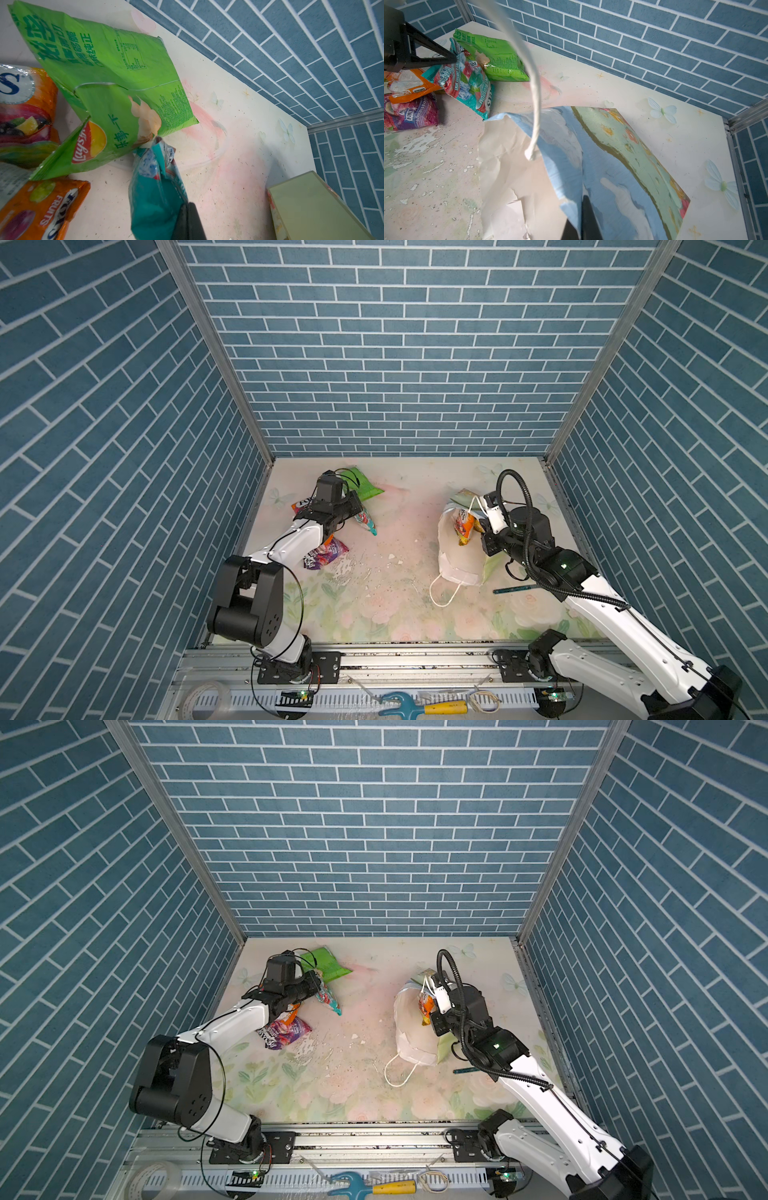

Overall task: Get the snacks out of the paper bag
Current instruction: 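Lower the teal mint packet beside the green chip packet and open the left gripper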

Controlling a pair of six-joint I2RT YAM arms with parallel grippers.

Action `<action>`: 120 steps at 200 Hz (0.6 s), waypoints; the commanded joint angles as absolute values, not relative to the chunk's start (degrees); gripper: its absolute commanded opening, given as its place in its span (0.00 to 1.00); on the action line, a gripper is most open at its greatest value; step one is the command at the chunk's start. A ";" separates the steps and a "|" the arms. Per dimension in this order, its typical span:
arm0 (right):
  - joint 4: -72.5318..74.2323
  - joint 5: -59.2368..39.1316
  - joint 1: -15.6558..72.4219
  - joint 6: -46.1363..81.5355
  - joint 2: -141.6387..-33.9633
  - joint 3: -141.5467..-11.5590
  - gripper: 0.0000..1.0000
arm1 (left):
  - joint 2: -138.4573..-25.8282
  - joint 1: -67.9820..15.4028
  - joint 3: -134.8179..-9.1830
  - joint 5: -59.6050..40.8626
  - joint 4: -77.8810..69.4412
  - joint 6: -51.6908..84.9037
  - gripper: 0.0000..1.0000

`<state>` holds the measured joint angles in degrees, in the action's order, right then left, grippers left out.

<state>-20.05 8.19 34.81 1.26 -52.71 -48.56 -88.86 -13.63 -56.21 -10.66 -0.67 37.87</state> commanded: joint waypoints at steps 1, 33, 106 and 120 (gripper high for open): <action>-17.08 9.18 34.63 2.11 -50.77 -48.09 0.00 | -90.17 -13.27 -58.48 -12.19 -1.32 38.23 0.02; -16.97 9.36 34.64 2.16 -50.78 -47.99 0.00 | -90.31 -13.27 -58.46 -12.23 -1.62 38.19 0.01; -15.27 8.53 34.62 3.21 -52.13 -48.19 0.00 | -93.81 -13.18 -61.57 -10.89 -0.73 36.75 0.01; -15.19 8.35 34.58 3.32 -52.28 -48.21 0.00 | -94.43 -13.07 -62.10 -10.29 -0.62 36.48 0.01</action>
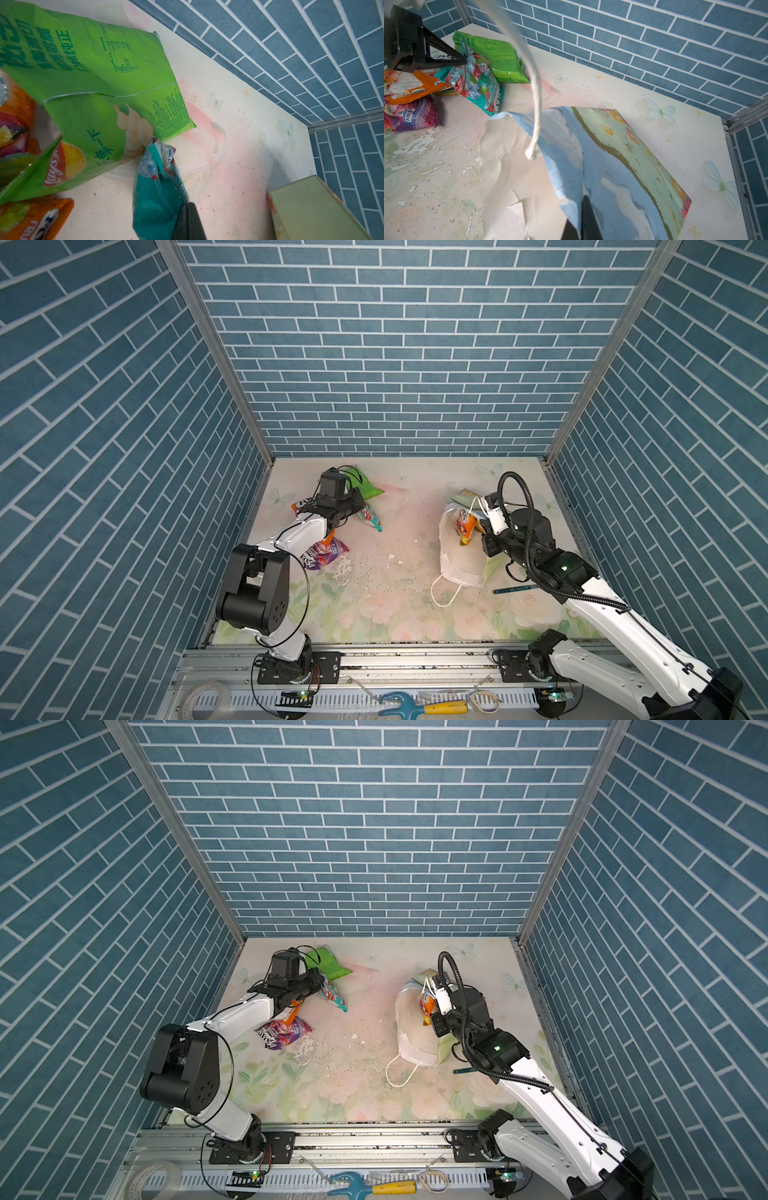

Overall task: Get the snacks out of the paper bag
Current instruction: 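Lower the teal mint packet beside the green chip packet and open the left gripper, then move the empty left gripper back over the paper bag's opening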

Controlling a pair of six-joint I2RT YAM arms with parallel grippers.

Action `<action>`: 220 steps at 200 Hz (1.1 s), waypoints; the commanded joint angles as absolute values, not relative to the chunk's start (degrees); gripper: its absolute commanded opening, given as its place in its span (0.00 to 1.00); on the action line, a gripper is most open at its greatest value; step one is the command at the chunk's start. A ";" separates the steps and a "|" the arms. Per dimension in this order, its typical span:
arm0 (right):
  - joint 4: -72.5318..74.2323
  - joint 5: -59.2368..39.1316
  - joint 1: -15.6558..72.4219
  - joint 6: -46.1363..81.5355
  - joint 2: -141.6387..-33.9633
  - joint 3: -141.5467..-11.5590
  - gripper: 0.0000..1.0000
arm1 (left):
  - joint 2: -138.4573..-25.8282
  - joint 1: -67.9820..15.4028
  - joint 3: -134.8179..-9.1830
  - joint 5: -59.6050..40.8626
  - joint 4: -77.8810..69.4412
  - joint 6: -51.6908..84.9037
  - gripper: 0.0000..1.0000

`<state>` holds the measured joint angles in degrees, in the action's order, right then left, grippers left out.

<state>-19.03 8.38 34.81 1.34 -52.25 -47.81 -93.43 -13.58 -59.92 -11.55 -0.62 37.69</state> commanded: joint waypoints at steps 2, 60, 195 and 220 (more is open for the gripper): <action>-15.20 8.24 34.66 3.33 -52.29 -48.18 0.00 | -94.54 -13.09 -62.19 -10.24 -0.62 36.54 0.01; -14.48 7.73 34.63 3.79 -53.00 -47.90 0.00 | -94.51 -12.91 -63.30 -10.81 -0.18 36.06 0.17; -14.32 7.91 34.70 5.23 -55.45 -48.94 0.00 | -78.14 -14.55 -55.52 -14.44 -1.76 35.84 0.90; -14.53 8.43 34.67 5.45 -56.21 -49.30 0.00 | -75.62 -15.48 -54.47 -14.68 -1.98 36.08 0.91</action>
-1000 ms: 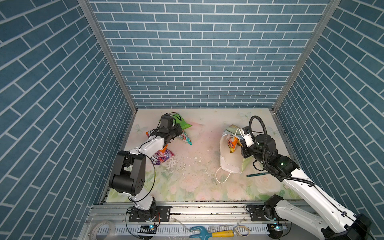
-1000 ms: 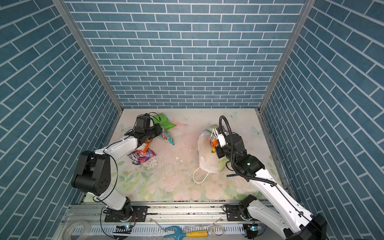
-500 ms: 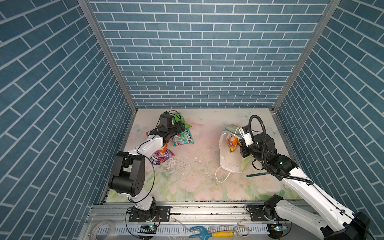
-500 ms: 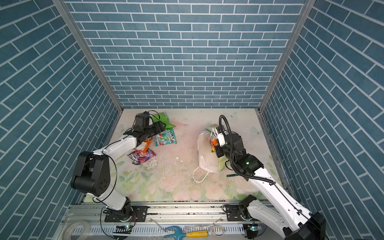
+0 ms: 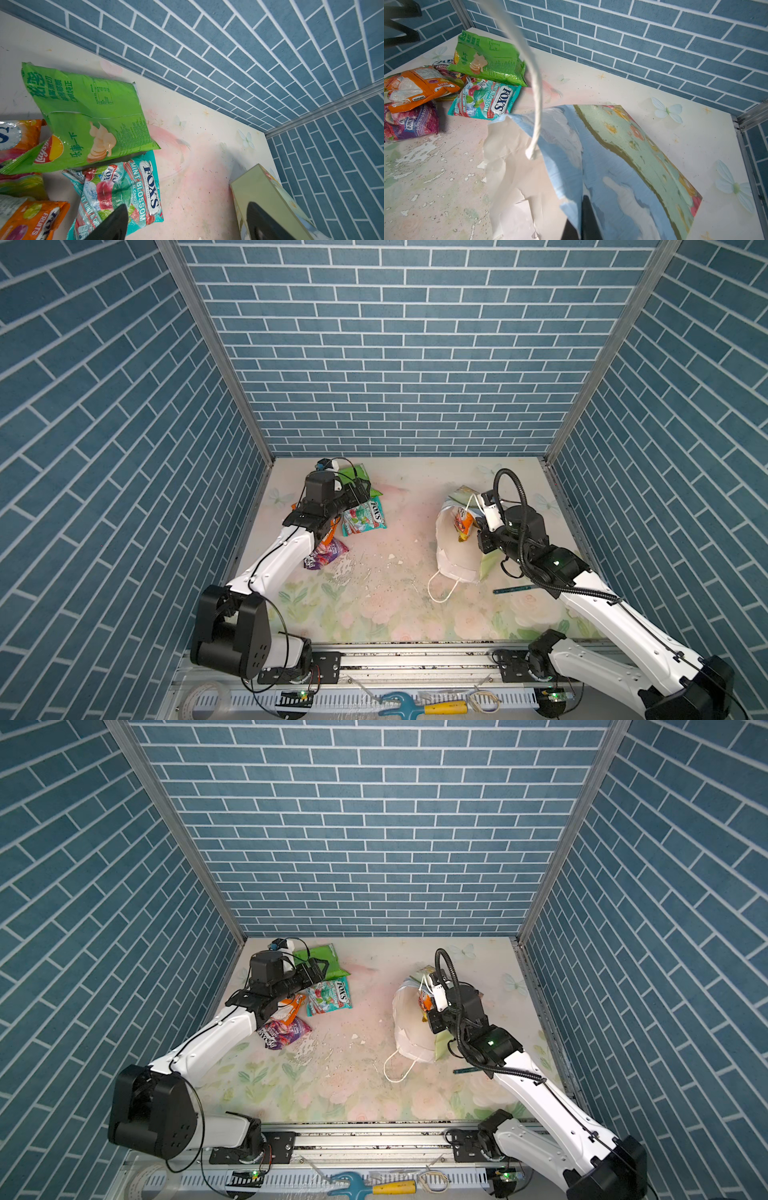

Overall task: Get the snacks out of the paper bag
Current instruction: 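Move the empty left gripper back over the paper bag's opening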

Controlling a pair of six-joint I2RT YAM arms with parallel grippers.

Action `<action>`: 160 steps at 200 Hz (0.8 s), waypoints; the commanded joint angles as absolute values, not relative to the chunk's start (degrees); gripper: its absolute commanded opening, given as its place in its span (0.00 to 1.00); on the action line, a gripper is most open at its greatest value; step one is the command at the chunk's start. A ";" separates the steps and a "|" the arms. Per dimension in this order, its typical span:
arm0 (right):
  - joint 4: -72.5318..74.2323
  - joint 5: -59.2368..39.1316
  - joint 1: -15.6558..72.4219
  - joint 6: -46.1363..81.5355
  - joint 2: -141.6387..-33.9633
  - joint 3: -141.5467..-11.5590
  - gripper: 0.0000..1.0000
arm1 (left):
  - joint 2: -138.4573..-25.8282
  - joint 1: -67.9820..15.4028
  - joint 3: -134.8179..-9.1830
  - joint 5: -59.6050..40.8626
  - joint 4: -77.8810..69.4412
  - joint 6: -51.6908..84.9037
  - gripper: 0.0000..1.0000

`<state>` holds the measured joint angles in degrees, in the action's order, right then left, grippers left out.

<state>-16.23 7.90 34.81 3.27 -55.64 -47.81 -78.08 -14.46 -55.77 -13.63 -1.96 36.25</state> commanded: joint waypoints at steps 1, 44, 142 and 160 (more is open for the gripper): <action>-14.51 8.43 34.69 5.45 -56.23 -49.35 0.00 | -75.43 -15.52 -54.35 -14.68 -2.00 36.06 0.91; -16.25 9.08 34.63 5.80 -57.30 -50.25 0.00 | -72.04 -16.39 -52.76 -15.17 -3.24 36.55 0.93; -17.93 10.55 34.64 6.24 -58.37 -50.89 0.00 | -68.89 -19.34 -50.54 -17.68 -4.31 37.30 0.95; -17.92 10.55 34.67 6.25 -58.46 -51.14 0.00 | -68.80 -19.95 -50.36 -17.31 -4.31 37.26 0.96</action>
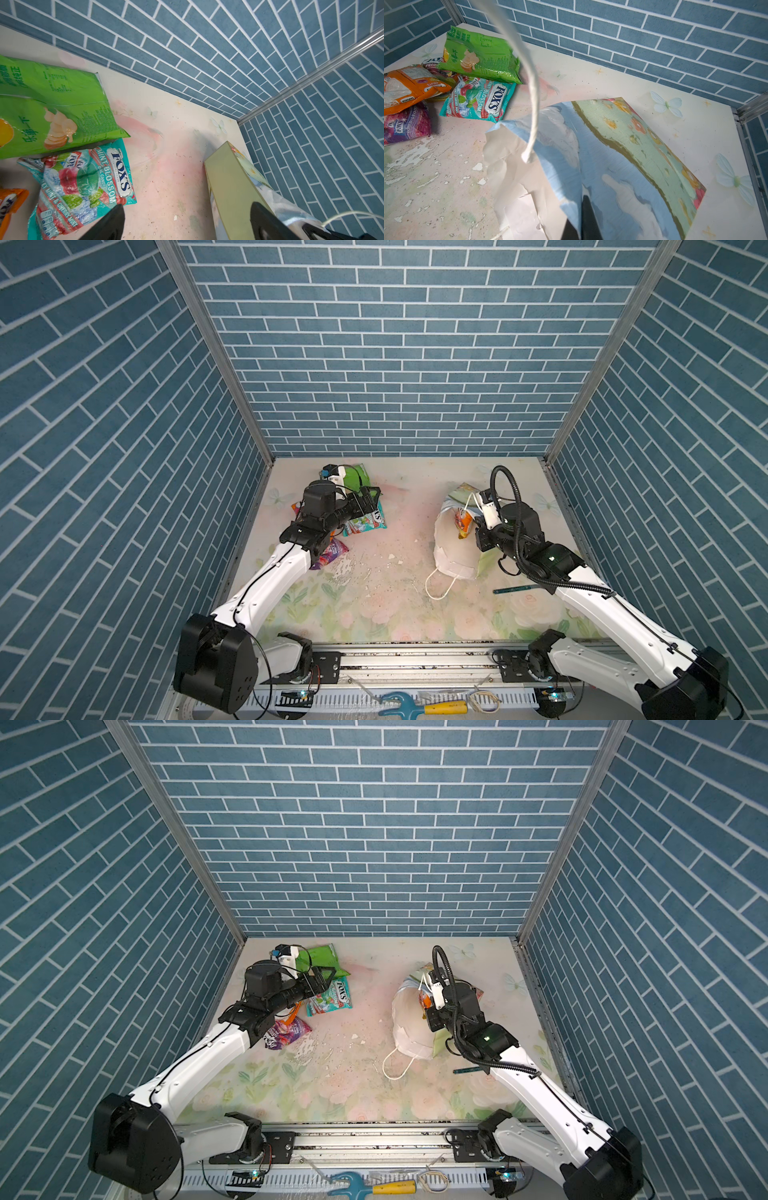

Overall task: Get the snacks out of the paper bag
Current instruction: 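Move the empty left gripper back over the paper bag's opening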

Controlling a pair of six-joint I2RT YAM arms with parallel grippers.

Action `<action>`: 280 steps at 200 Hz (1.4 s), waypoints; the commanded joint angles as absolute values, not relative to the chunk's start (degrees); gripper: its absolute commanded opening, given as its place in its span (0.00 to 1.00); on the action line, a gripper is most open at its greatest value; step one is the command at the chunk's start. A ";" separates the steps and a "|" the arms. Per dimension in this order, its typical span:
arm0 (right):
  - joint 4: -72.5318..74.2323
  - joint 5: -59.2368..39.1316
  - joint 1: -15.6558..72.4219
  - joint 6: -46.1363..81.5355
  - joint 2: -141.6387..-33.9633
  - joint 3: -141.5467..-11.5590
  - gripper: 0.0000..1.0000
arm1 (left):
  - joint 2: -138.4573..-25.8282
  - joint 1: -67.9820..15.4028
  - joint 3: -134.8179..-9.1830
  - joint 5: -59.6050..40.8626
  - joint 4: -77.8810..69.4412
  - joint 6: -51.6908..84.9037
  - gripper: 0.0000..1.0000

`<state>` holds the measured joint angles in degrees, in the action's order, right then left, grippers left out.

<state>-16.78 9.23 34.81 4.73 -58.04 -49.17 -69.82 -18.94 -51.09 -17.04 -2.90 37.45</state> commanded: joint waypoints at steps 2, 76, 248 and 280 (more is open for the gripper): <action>-17.90 10.55 34.64 6.24 -58.52 -51.19 0.00 | -68.77 -19.99 -50.36 -17.31 -4.31 37.26 0.96; -18.17 9.96 34.67 6.97 -58.86 -53.05 0.00 | -65.15 -23.99 -49.48 -15.44 -4.22 37.35 0.96; -19.56 12.05 34.64 9.37 -63.77 -60.13 0.00 | -66.18 -37.35 -49.74 -13.54 -7.94 38.06 0.95; -19.78 12.30 34.63 9.47 -65.87 -61.42 0.00 | -67.21 -39.65 -50.45 -13.01 -7.92 37.81 0.89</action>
<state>-21.56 11.38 34.81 7.68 -64.75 -58.94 -66.22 -37.98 -49.45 -14.02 -6.57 38.15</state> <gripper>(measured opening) 0.047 0.896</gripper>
